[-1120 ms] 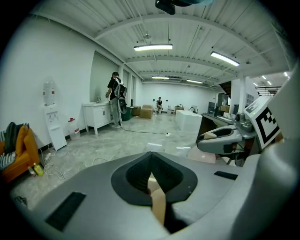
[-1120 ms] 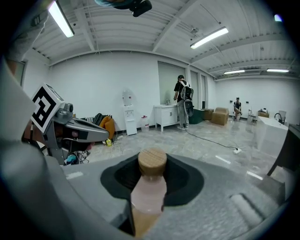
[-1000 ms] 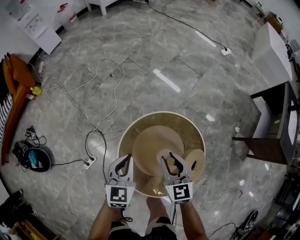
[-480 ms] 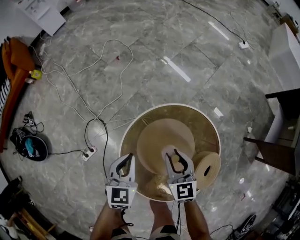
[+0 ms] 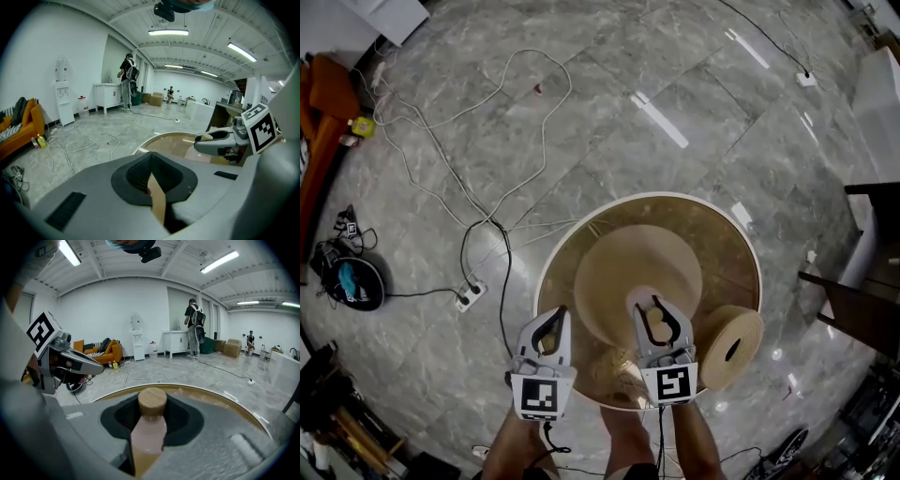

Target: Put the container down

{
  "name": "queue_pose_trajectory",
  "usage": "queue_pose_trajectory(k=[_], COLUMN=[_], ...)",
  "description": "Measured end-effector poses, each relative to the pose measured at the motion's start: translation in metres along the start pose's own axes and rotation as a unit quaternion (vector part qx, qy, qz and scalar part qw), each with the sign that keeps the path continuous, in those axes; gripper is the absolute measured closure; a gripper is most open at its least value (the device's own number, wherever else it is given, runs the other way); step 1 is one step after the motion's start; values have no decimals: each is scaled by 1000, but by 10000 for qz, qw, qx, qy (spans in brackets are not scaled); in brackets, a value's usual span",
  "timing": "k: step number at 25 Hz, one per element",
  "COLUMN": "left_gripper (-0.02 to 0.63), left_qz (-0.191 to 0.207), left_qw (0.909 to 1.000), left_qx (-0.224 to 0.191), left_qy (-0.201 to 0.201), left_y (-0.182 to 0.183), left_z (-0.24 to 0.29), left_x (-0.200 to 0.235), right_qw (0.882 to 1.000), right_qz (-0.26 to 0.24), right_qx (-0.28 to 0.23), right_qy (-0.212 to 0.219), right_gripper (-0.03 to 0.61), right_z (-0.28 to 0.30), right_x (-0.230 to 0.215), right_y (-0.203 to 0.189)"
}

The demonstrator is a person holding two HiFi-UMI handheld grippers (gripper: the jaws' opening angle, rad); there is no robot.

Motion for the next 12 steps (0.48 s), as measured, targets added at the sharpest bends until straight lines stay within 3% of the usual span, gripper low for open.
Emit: queue_pose_trajectory(k=[12], left_gripper=[597], left_qz=[-35], left_qw=[9999], left_qx=[140], left_qy=[43], left_y=[-37], left_z=[19], left_x=[19], right_qw=[9997], right_qz=[-238], right_qx=[-5], right_qy=[81], right_gripper=[453], right_z=[26], right_x=[20], right_y=[-34])
Point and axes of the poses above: the fingertips, and each gripper's own axes: z forward along the fingers, x to its left, y out of its top, the point moved 1 cm from there along -z, backward along the fingers, and after that the axes turned 10 degrees about -z, right-handed, at the moved point
